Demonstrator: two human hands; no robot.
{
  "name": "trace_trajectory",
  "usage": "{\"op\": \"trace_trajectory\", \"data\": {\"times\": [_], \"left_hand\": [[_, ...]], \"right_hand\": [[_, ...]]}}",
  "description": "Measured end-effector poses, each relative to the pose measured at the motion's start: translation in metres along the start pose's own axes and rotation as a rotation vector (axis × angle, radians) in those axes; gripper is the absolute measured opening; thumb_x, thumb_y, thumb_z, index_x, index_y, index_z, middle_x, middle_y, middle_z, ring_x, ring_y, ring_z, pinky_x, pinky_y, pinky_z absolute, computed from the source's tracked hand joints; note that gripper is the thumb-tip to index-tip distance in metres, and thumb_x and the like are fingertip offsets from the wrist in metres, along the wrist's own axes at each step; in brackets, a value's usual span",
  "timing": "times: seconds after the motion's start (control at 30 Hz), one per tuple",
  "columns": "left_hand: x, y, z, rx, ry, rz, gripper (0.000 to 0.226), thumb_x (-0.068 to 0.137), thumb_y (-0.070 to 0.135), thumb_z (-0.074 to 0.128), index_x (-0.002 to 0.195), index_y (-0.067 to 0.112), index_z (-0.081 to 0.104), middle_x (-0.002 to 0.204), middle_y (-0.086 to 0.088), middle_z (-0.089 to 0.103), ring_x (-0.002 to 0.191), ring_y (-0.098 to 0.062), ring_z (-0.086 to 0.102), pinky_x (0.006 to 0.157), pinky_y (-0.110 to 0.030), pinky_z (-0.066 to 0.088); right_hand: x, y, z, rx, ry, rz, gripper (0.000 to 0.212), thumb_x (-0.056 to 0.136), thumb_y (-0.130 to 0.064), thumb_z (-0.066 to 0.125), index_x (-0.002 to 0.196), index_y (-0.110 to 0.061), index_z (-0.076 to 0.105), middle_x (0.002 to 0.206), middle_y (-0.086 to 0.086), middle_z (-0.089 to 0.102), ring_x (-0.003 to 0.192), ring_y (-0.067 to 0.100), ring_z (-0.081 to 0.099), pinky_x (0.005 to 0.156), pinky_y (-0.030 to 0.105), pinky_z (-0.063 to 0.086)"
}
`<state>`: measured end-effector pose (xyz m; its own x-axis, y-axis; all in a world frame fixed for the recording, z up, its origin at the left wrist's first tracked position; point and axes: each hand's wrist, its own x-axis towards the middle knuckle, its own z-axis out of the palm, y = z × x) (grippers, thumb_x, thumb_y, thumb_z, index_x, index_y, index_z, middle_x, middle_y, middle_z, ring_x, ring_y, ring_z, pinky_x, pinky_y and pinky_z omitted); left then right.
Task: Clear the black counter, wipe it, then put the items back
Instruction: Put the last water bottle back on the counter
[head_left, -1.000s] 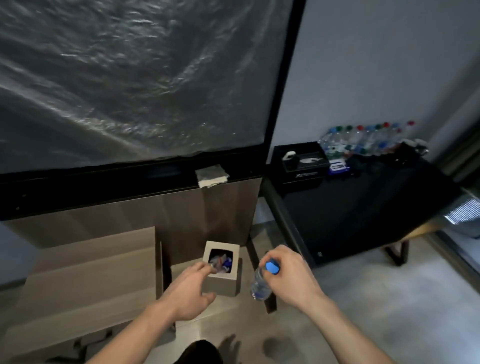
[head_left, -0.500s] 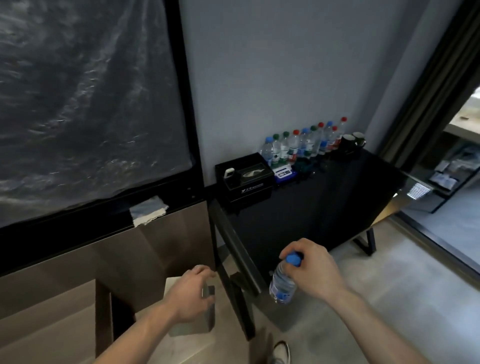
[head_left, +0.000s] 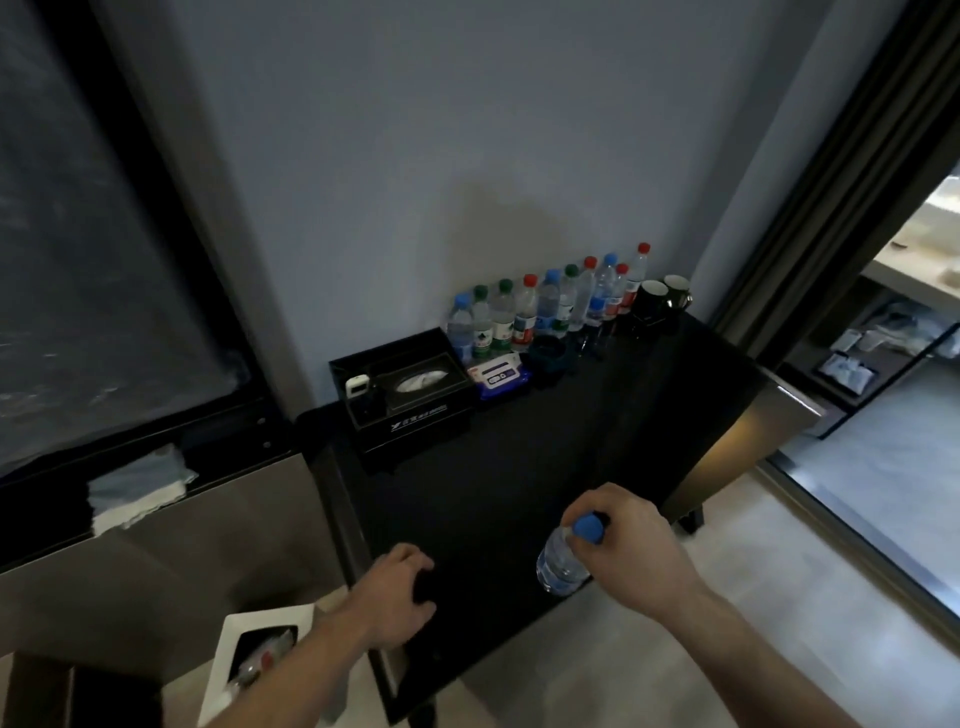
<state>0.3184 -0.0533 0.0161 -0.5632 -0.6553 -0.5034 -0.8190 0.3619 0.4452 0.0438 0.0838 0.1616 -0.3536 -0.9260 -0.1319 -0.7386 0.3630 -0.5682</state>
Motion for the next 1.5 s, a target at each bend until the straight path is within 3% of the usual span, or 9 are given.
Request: {"op": "trace_trajectory", "data": {"times": [0.2,0.47,0.77,1.0,1.2,1.5], "left_hand": [[0.064,0.035,0.015,0.011,-0.072,-0.092,0.065,0.092,0.041,0.064,0.151,0.027,0.042,0.159,0.005,0.025,0.139,-0.020,0.038,0.117,-0.030,0.036],[0.132,0.091,0.035,-0.014,-0.080,-0.210,0.068,0.090,0.041,0.064,0.153,0.027,0.041,0.162,0.003,0.022,0.141,-0.022,0.036,0.118,-0.032,0.036],[0.204,0.199,0.047,-0.099,-0.003,-0.352,0.066,0.091,0.040,0.062,0.152,0.028,0.040,0.164,0.003,0.018,0.143,-0.023,0.033,0.115,-0.032,0.037],[0.257,0.262,0.042,-0.129,-0.003,-0.389,0.067,0.088,0.038,0.061,0.152,0.028,0.040,0.164,0.005,0.014,0.147,-0.024,0.028,0.118,-0.038,0.036],[0.326,0.277,0.023,-0.118,-0.040,-0.380,0.071,0.092,0.031,0.064,0.156,0.028,0.035,0.169,0.003,0.007,0.151,-0.024,0.024,0.120,-0.040,0.036],[0.412,0.303,0.001,-0.129,-0.071,-0.374,0.079,0.092,0.029,0.066,0.160,0.030,0.027,0.171,0.000,-0.003,0.155,-0.028,0.015,0.123,-0.046,0.031]], "right_hand": [[0.049,0.058,-0.038,0.032,-0.011,0.047,0.021,0.088,-0.027,0.079,0.095,-0.043,0.068,0.105,-0.022,0.060,0.092,-0.002,0.061,0.067,0.012,0.045],[0.126,0.144,-0.086,0.049,-0.102,0.007,0.022,0.090,-0.025,0.076,0.094,-0.043,0.066,0.107,-0.020,0.059,0.094,0.000,0.062,0.069,0.014,0.049],[0.225,0.243,-0.150,0.012,-0.239,-0.072,0.026,0.088,-0.023,0.078,0.091,-0.045,0.064,0.108,-0.021,0.056,0.094,0.001,0.063,0.076,0.019,0.056],[0.294,0.279,-0.178,-0.005,-0.324,-0.108,0.026,0.089,-0.019,0.077,0.092,-0.041,0.064,0.108,-0.019,0.055,0.093,0.003,0.062,0.067,0.015,0.051],[0.354,0.305,-0.195,0.038,-0.283,-0.086,0.021,0.091,-0.026,0.076,0.095,-0.042,0.064,0.109,-0.019,0.058,0.094,0.002,0.064,0.069,0.019,0.054],[0.437,0.330,-0.209,-0.006,-0.223,-0.071,0.020,0.090,-0.024,0.076,0.094,-0.039,0.064,0.105,-0.019,0.059,0.091,0.000,0.064,0.068,0.013,0.051]]}}
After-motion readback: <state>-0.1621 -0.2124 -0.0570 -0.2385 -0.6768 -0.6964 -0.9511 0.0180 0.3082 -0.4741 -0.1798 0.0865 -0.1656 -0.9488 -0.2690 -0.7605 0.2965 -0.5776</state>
